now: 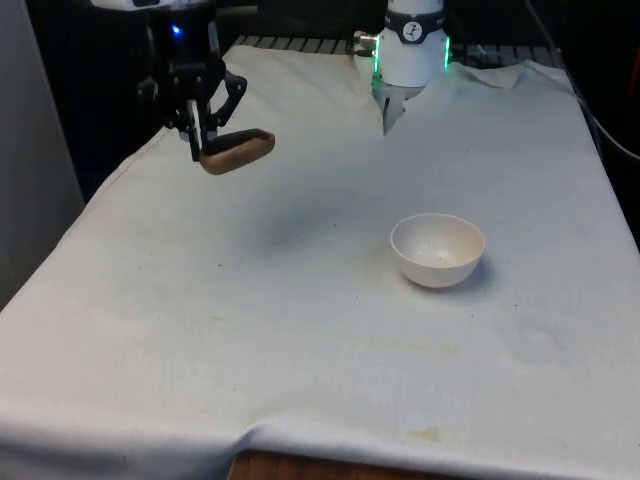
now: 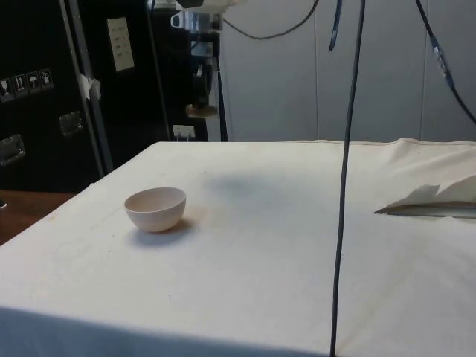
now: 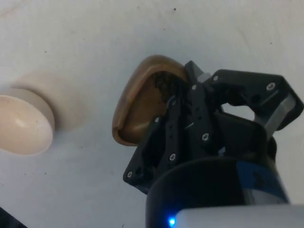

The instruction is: Pour the coffee beans from the cup into the bowl.

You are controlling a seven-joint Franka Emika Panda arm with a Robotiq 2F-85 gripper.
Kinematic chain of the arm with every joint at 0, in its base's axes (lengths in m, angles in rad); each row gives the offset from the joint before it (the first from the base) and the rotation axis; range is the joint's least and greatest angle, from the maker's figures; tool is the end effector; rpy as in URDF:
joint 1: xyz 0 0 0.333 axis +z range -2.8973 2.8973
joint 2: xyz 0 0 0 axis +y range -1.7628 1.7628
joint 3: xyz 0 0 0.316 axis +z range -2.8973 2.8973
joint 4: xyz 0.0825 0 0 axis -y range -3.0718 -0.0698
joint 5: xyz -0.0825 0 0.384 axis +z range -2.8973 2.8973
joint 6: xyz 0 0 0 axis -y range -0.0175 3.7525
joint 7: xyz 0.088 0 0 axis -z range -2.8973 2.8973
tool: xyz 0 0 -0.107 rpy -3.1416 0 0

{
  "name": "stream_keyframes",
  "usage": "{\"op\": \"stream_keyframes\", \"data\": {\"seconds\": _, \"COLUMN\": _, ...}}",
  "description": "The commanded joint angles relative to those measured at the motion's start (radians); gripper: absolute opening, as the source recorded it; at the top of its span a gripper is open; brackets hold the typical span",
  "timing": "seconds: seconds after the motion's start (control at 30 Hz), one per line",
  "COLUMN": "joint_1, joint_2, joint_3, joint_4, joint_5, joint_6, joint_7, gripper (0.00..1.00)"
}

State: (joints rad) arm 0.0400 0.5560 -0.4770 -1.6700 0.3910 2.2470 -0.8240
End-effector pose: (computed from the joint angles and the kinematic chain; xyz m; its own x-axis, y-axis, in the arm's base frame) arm 0.6402 -0.2428 0.3189 0.9669 0.2250 0.1204 0.2253 -0.9742 0.0118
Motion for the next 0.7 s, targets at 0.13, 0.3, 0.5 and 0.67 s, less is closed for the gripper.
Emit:
{"op": "stream_keyframes", "data": {"seconds": 0.13, "joint_1": 0.018, "joint_2": 0.0, "joint_3": 0.011, "joint_4": 0.017, "joint_5": -0.019, "joint_6": 0.0, "joint_7": 0.046, "gripper": 0.0}}
{"op": "stream_keyframes", "data": {"seconds": 0.3, "joint_1": 0.016, "joint_2": 0.0, "joint_3": 0.033, "joint_4": 0.028, "joint_5": -0.025, "joint_6": 0.001, "joint_7": 0.065, "gripper": 0.0}}
{"op": "stream_keyframes", "data": {"seconds": 0.5, "joint_1": 0.037, "joint_2": 0.003, "joint_3": 0.055, "joint_4": 0.04, "joint_5": -0.07, "joint_6": 0.01, "joint_7": 0.128, "gripper": 0.0}}
{"op": "stream_keyframes", "data": {"seconds": 0.67, "joint_1": 0.042, "joint_2": 0.001, "joint_3": 0.077, "joint_4": 0.043, "joint_5": -0.106, "joint_6": 0.017, "joint_7": 0.168, "gripper": 0.0}}
